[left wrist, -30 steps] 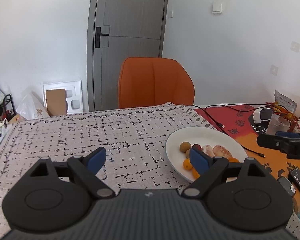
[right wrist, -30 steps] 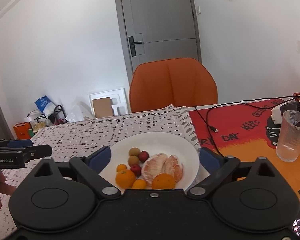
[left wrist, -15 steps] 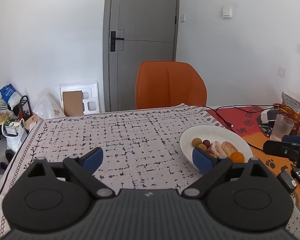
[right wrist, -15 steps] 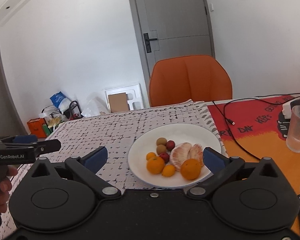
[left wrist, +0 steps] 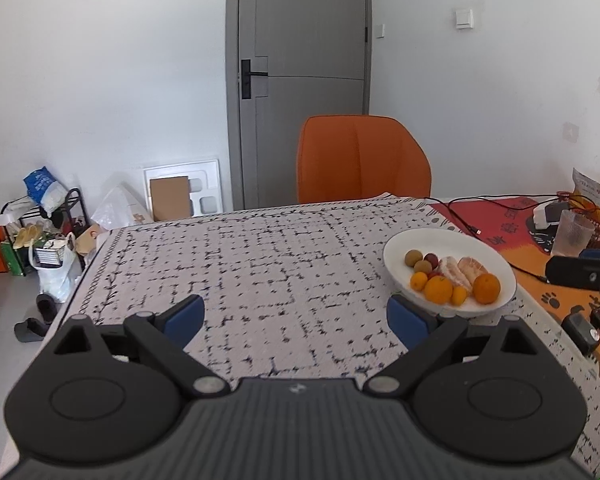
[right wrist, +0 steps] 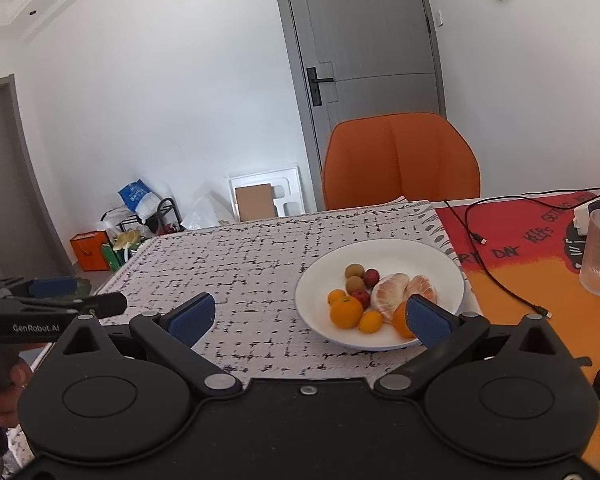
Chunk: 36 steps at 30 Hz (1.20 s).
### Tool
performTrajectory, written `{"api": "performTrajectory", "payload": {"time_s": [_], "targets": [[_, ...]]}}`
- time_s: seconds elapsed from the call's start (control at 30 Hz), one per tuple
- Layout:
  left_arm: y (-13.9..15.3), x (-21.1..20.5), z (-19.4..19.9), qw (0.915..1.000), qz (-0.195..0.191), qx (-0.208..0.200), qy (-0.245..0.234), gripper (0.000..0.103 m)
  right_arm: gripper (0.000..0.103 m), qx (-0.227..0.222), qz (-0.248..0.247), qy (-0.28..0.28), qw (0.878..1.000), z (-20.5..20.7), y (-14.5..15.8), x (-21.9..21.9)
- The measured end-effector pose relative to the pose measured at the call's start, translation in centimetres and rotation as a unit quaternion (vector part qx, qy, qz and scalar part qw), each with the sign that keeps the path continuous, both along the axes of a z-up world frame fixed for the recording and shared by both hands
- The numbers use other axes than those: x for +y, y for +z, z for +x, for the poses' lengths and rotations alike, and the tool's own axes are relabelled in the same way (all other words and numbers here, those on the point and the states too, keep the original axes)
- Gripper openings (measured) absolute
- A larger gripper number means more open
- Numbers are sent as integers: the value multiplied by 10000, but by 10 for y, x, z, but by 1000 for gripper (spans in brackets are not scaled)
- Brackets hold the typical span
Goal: Organize fruits
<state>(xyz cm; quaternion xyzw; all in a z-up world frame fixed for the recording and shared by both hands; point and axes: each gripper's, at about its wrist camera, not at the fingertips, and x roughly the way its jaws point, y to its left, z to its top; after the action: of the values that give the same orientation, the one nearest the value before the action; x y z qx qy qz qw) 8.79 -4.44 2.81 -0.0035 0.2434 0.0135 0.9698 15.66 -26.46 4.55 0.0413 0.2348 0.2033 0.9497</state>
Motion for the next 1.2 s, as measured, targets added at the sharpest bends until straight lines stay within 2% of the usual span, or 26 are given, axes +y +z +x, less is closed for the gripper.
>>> {"api": "performTrajectory", "payload": {"time_s": [0.43, 0.83, 0.97, 1.2], "targets": [[6, 22, -46, 9992, -29, -92, 385, 97, 103, -33, -91, 139, 9999, -33, -3, 19], [-2, 23, -69, 9993, 12, -47, 370, 99, 103, -47, -66, 309, 9995, -55, -8, 29], [-9, 22, -71, 9995, 7, 52, 320, 99, 103, 5, 135, 444, 9989, -60, -7, 29], [-12, 21, -75, 9996, 43, 38, 294, 99, 103, -25, 48, 459, 9989, -65, -9, 32]]}}
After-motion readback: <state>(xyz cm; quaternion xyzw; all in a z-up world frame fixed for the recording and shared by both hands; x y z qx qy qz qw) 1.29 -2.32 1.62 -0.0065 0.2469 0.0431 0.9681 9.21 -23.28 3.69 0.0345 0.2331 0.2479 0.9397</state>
